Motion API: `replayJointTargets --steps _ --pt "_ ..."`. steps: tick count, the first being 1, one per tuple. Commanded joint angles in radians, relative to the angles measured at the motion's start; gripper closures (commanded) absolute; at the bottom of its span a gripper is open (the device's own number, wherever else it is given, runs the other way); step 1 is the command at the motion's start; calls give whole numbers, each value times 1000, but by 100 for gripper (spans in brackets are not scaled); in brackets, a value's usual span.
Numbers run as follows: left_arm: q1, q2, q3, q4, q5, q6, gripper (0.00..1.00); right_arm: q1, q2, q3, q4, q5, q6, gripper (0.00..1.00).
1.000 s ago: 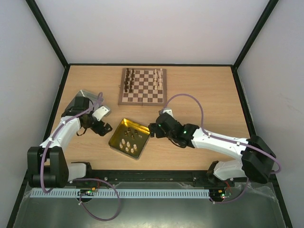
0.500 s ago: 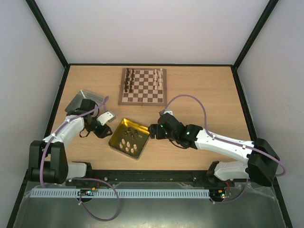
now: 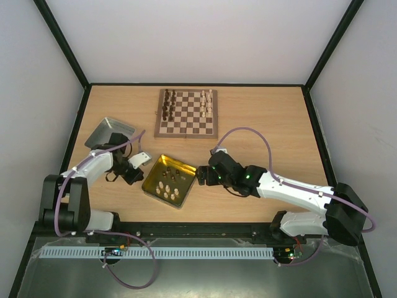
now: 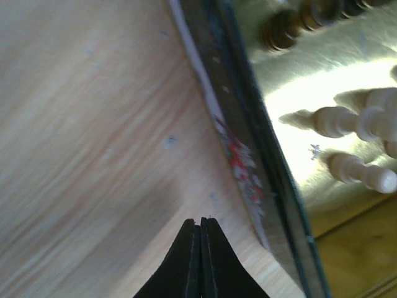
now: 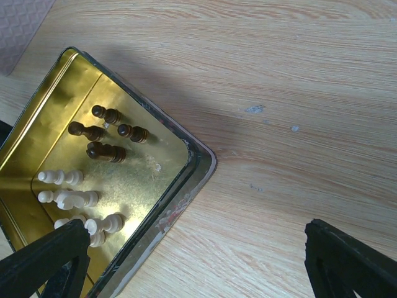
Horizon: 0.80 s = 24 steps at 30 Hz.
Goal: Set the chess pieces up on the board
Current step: Move the storage box to the center of the board.
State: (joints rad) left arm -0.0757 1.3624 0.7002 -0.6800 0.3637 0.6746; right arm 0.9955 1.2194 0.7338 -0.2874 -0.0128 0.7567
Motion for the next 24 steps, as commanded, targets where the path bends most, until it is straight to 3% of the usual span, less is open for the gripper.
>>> replayJointTargets --steps 1,10,21,24 --pt "-21 20 38 -130 74 71 98 7 -19 21 -54 0 2 9" --pt "-104 86 108 -217 145 112 98 6 7 64 -115 -38 -48 14" --pt "-276 129 131 -173 184 32 98 -8 73 71 -167 -61 -86 53" --pt "-314 152 131 -154 181 15 98 -17 88 52 -163 -76 -83 58"
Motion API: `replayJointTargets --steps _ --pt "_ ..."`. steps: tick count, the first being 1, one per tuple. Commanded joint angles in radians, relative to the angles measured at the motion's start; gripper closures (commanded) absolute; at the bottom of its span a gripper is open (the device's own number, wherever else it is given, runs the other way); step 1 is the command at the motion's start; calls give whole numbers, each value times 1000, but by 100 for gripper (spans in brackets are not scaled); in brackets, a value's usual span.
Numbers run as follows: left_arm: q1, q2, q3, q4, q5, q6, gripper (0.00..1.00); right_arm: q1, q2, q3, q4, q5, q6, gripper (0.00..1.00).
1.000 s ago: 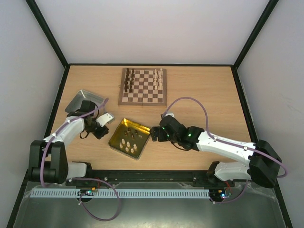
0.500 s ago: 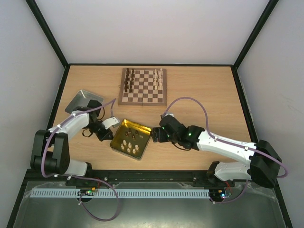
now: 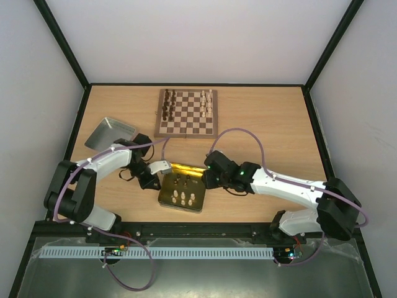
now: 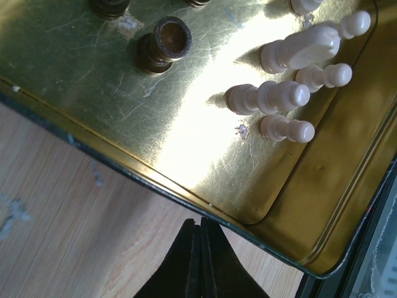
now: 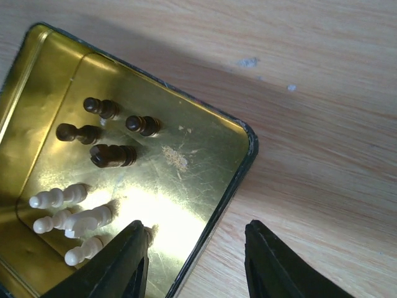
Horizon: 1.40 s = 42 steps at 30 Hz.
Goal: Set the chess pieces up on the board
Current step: Move the storage box to the center of the board.
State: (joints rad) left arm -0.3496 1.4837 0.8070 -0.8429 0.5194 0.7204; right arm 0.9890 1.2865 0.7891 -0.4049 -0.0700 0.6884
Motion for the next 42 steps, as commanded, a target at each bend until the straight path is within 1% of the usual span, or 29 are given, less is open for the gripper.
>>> replayJointTargets --steps 1,3,11,14,23,25,28,33,39,41,42 --pt "-51 37 25 13 23 -34 98 -15 21 -14 -41 -28 -14 59" --pt "-73 48 25 21 18 -40 98 -30 17 -36 -34 -51 -14 62" --pt "-109 97 51 52 22 -59 98 -76 18 -87 -32 -88 -37 63" --pt "-122 120 68 67 19 -69 98 -97 40 -87 -24 -96 -48 71" --pt "-197 214 166 94 0 -96 98 -178 153 -30 -18 -108 -103 82" --pt "-215 241 189 98 -11 -98 98 -203 172 -13 -23 -116 -110 82" --pt "-235 280 225 103 -17 -92 98 -242 192 19 -50 -89 -119 83" --pt "-255 359 315 99 -5 -82 98 -327 199 43 -57 -78 -111 83" --pt "-278 488 484 94 2 -87 98 -397 218 89 -89 -37 -108 82" --pt "-289 532 560 87 8 -91 98 -426 224 106 -99 -30 -102 84" --pt "-295 554 590 82 6 -92 98 -444 227 110 -101 -31 -100 87"
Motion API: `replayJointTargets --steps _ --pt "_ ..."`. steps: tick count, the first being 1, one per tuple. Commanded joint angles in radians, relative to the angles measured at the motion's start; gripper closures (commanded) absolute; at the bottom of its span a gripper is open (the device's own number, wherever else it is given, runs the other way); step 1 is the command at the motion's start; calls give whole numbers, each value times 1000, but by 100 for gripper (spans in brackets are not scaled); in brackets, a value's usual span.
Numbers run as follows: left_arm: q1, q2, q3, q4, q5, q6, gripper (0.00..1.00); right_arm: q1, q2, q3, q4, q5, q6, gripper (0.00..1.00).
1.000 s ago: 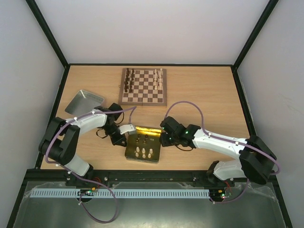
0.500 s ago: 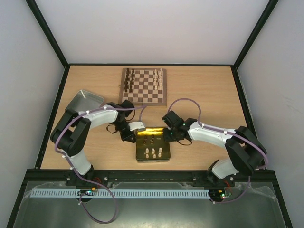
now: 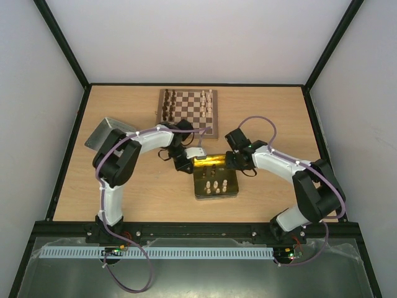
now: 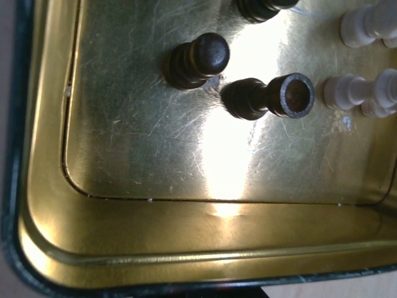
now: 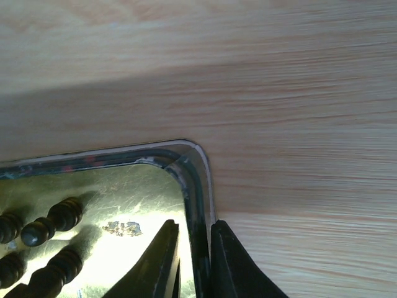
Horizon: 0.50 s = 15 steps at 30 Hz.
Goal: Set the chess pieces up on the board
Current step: Move the storage box to the center of the board.
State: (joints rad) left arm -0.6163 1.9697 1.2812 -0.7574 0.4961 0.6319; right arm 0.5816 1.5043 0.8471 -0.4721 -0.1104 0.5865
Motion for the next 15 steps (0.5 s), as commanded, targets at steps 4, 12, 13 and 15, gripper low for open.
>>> replayJointTargets --steps 4,12,13,15 --pt "-63 154 238 -19 -3 -17 98 -110 27 75 -51 0 3 91" --pt "-140 291 445 -76 -26 -12 98 -210 21 144 -84 90 22 77" --pt "-147 311 476 -86 -26 -13 98 -225 11 151 -85 98 25 75" --pt "-157 349 539 -105 -26 -14 98 -255 -5 162 -92 109 29 69"
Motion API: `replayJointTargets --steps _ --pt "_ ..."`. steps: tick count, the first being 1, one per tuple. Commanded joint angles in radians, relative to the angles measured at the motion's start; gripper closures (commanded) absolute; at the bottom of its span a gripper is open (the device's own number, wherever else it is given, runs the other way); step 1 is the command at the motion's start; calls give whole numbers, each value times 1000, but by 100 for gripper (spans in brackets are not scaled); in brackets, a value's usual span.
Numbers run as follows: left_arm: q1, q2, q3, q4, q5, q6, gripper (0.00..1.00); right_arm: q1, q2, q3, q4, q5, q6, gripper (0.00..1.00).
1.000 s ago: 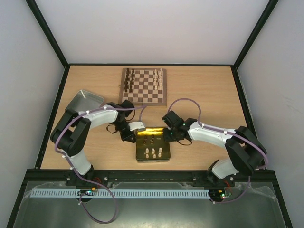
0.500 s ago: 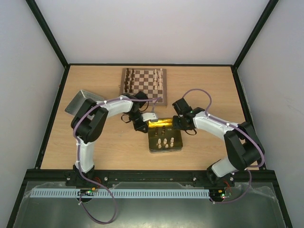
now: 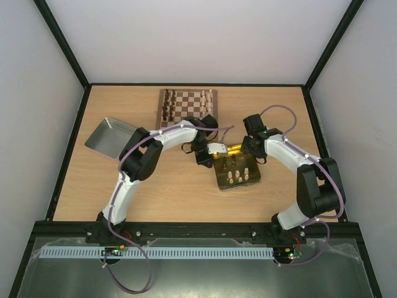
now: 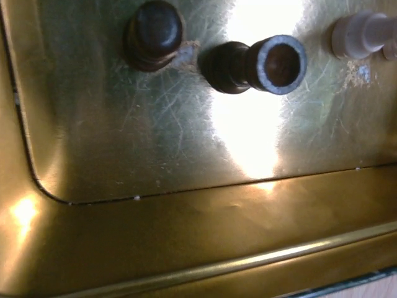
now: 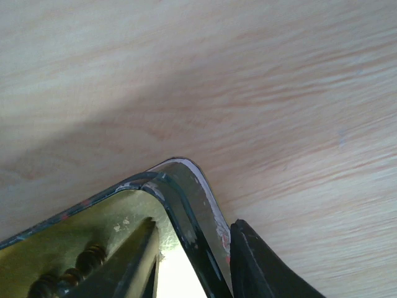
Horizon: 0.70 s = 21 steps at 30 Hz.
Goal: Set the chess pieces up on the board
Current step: Move the storage box to the center of the board.
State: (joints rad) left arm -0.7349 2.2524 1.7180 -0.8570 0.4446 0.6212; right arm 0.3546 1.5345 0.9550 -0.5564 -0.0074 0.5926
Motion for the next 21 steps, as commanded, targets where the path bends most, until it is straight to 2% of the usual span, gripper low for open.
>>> replayJointTargets --steps 1,3,10,21 --pt "-42 85 135 -16 31 -4 98 -43 -42 60 -10 6 21 67" --pt "-49 122 205 -36 30 -3 98 -68 -42 71 -18 -3 14 65" --pt "-59 236 426 -86 21 -20 98 -102 -16 70 -21 -14 11 67" --pt "-91 240 459 -57 42 -41 98 -128 71 70 -12 -46 16 71"
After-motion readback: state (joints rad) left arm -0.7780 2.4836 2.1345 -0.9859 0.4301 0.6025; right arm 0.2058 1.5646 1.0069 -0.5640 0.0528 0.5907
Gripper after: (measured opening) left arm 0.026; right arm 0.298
